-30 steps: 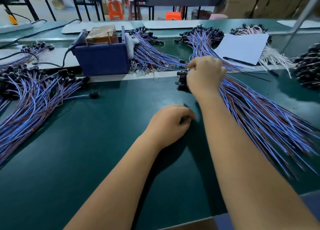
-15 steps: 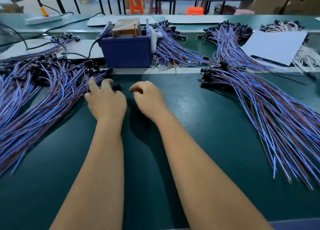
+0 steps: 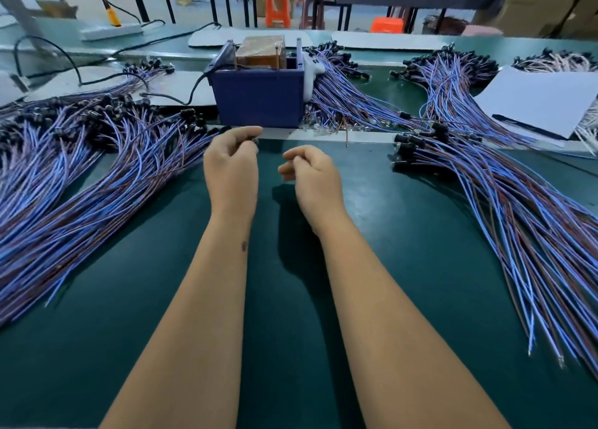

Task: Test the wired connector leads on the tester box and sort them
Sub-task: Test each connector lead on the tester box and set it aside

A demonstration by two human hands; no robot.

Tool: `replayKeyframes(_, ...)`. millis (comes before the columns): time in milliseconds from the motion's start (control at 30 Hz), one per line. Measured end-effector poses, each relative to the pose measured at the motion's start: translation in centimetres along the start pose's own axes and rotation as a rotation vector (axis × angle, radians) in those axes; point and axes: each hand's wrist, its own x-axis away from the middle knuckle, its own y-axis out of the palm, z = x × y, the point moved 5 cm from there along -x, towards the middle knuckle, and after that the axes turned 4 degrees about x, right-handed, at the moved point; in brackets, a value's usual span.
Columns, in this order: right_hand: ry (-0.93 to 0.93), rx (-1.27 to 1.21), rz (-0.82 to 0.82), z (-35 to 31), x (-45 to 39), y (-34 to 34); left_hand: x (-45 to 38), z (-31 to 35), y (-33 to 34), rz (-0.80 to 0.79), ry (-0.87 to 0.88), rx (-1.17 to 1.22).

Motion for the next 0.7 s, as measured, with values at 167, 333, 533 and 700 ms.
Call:
replayKeyframes(167, 0.122, -0.468, -0.059, -0.1, -0.1, -1.0, 2.8, 0.9, 4.6, -0.556, -0.344, 0.642)
replayKeyframes(333, 0.284, -0.618, -0.022, 0.4, -0.1, -2.6, 5.3, -0.2, 5.8, -0.945, -0.507, 0.29)
replayKeyframes(533, 0.267, -0.755, -0.034, 0.4, -0.1, -3.7, 6.8, -0.4, 5.8, -1.227, -0.582, 0.063)
replayKeyframes(700, 0.255, -0.778, -0.093, 0.4, -0.2, -3.4, 3.5, -1.3, 4.6, -0.678, -0.54, 0.09)
